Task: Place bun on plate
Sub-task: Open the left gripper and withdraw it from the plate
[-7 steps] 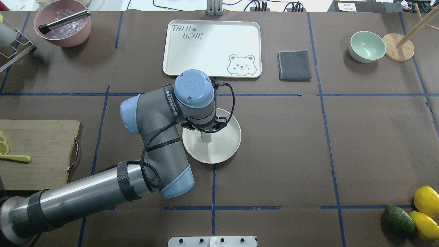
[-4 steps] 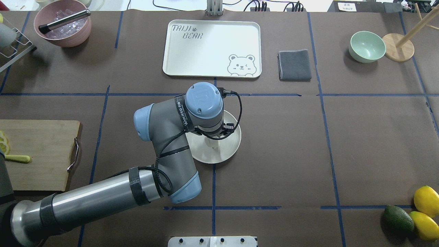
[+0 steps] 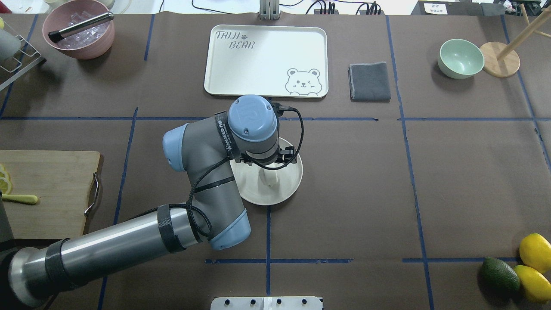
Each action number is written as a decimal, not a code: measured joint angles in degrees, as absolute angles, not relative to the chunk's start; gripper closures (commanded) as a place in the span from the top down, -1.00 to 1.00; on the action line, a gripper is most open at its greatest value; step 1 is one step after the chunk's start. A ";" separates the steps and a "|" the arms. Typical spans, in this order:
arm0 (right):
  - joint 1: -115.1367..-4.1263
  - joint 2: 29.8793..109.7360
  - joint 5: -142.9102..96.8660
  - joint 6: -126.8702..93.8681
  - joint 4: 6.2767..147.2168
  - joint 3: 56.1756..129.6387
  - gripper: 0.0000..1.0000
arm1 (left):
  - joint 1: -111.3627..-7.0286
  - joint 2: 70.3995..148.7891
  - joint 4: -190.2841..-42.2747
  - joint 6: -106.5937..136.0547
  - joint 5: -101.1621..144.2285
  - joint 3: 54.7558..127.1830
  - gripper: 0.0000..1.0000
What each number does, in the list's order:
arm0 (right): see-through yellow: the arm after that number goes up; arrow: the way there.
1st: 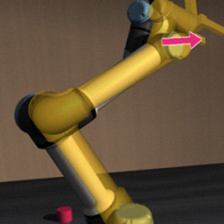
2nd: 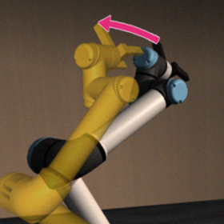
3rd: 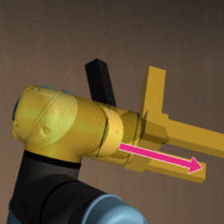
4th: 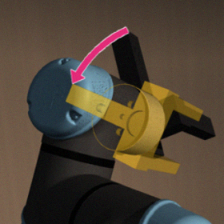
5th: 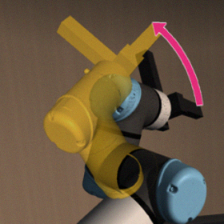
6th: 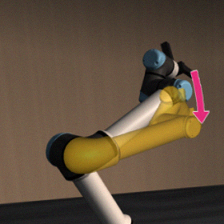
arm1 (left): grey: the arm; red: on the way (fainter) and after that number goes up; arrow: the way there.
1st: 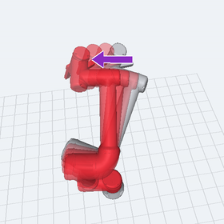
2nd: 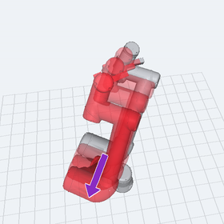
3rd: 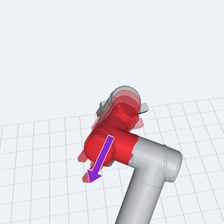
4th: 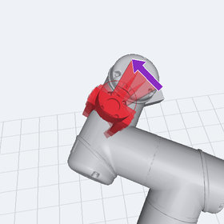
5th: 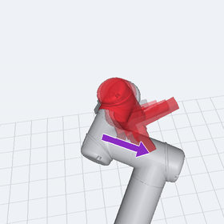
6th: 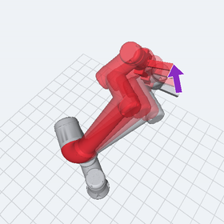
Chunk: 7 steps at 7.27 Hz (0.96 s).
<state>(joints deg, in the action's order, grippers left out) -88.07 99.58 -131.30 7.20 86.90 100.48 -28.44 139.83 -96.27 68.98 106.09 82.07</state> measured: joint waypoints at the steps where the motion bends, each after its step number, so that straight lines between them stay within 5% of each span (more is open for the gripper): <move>1: -88.07 99.85 -131.48 7.23 86.86 100.54 1.00 | -30.54 137.72 -92.77 65.79 108.42 86.04 1.00; 4: -88.07 100.01 -131.57 7.21 86.84 100.56 1.00 | -42.26 121.59 -85.45 47.59 119.14 102.84 1.00; 7: -88.07 99.97 -131.55 7.13 86.84 100.47 1.00 | -62.44 104.01 -84.39 23.04 130.86 108.37 1.00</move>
